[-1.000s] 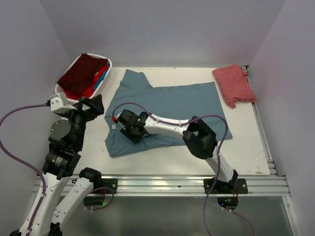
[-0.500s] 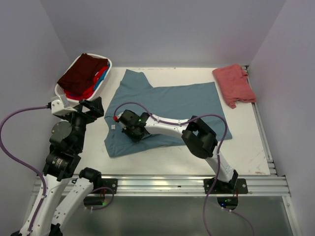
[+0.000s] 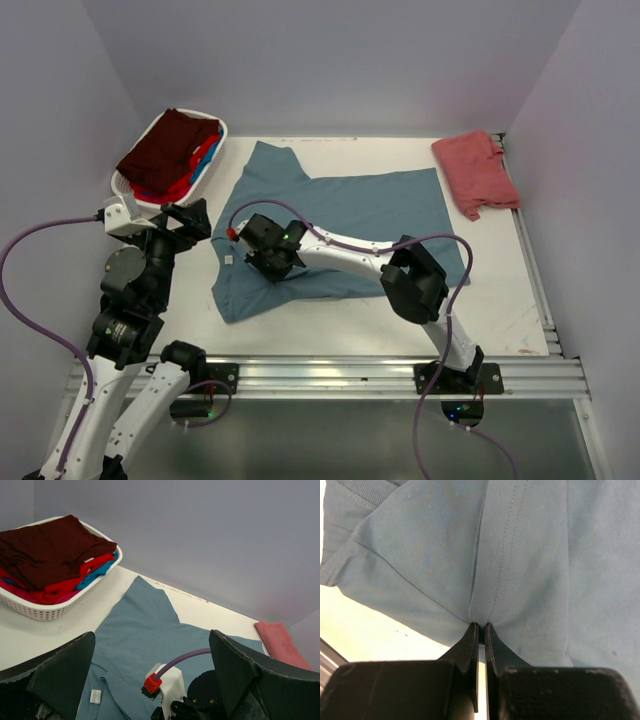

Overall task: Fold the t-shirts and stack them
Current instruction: Fold the tshirt

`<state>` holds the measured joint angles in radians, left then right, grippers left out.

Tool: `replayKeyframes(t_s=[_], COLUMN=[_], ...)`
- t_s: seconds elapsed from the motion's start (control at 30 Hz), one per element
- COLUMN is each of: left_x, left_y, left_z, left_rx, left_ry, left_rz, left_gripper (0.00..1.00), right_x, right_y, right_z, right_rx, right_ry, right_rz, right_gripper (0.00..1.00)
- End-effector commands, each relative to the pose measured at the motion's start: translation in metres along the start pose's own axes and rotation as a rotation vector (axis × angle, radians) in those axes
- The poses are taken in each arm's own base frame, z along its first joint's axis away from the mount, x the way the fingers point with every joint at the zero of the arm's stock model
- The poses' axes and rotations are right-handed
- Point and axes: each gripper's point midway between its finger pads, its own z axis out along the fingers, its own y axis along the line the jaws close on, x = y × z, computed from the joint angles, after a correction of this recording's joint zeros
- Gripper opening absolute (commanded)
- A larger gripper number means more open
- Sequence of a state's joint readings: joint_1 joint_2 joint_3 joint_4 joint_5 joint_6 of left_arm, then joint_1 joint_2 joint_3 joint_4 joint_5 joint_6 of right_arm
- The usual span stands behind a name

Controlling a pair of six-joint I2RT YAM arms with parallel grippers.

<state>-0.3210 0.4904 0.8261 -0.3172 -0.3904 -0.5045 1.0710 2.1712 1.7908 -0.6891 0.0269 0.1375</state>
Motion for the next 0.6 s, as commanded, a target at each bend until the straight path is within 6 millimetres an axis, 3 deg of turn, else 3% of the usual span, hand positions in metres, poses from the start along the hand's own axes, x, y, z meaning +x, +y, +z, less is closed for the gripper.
replayKeyframes(t_s=[0.0, 0.13, 0.43, 0.57], left_x=[-0.006, -0.006, -0.007, -0.008], left_y=[0.0, 0.0, 0.002, 0.003], left_z=[-0.002, -0.002, -0.003, -0.003], left_rx=[-0.004, -0.004, -0.011, -0.013], left_ry=[-0.018, -0.018, -0.021, -0.025], left_rz=[-0.009, -0.009, -0.003, -0.001], left_gripper=[1.0, 1.0, 1.0, 1.0], right_x=[-0.026, -0.025, -0.01, -0.005], right_y=[0.001, 0.002, -0.003, -0.003], right_z=[-0.033, -0.027, -0.003, 0.003], right_rx=[-0.029, -0.049, -0.054, -0.062], right_ry=[-0.075, -0.062, 0.002, 0.02], right_rz=[-0.007, 0.005, 0.023, 0.028], right_gripper=[0.0, 0.09, 0.09, 0.15])
